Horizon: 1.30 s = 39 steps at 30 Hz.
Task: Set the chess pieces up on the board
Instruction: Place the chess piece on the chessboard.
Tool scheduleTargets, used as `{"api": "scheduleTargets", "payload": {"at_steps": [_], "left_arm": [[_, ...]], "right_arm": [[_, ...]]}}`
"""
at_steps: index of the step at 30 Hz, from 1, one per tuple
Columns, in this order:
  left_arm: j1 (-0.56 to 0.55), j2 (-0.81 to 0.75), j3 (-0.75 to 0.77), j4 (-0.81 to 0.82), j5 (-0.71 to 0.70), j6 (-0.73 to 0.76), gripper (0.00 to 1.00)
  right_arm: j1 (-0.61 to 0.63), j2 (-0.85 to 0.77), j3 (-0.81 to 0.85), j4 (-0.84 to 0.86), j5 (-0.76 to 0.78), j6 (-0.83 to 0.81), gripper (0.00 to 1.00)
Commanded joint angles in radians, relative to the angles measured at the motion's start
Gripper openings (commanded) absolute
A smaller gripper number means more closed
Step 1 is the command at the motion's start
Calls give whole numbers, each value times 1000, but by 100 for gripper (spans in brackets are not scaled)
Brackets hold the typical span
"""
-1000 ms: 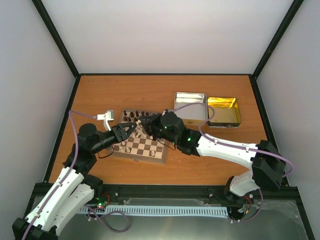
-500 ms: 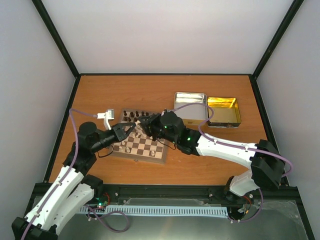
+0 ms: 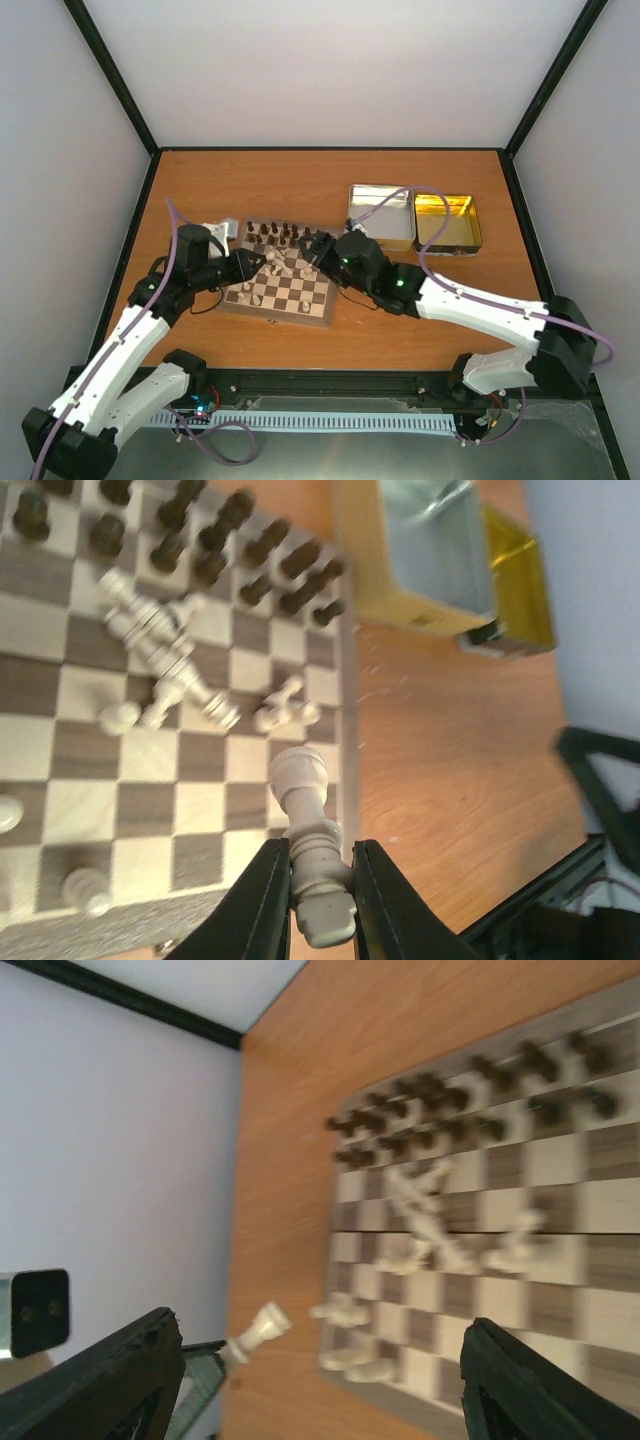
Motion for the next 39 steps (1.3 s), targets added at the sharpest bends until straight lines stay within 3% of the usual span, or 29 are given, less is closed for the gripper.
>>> {"api": "scheduleTargets", "payload": {"at_steps": [1,7,14,20,33,39], "left_arm": [[-6,71,33,-154,-36,117,4],[-25,223,97,-187,-91,181,3],[-222,401,191,-242,-298,135,3],[-300,515,212,-267,-332,124,4],[-312,634,256,-336,-313,182,5],[-312,619,308,-409,-295,199,7]], "right_arm": [[-5,-104,-78,-255,219,-120,76],[-5,-215,-187,-373,331,-102,76],[-5,-245,-222,-372,354,-100,76],[-5,-224,-216,-353,341,-120,76],[-5,-173,-205,-332,307,-117,76],[-5,-167,-208,-325,306,-109,76]]}}
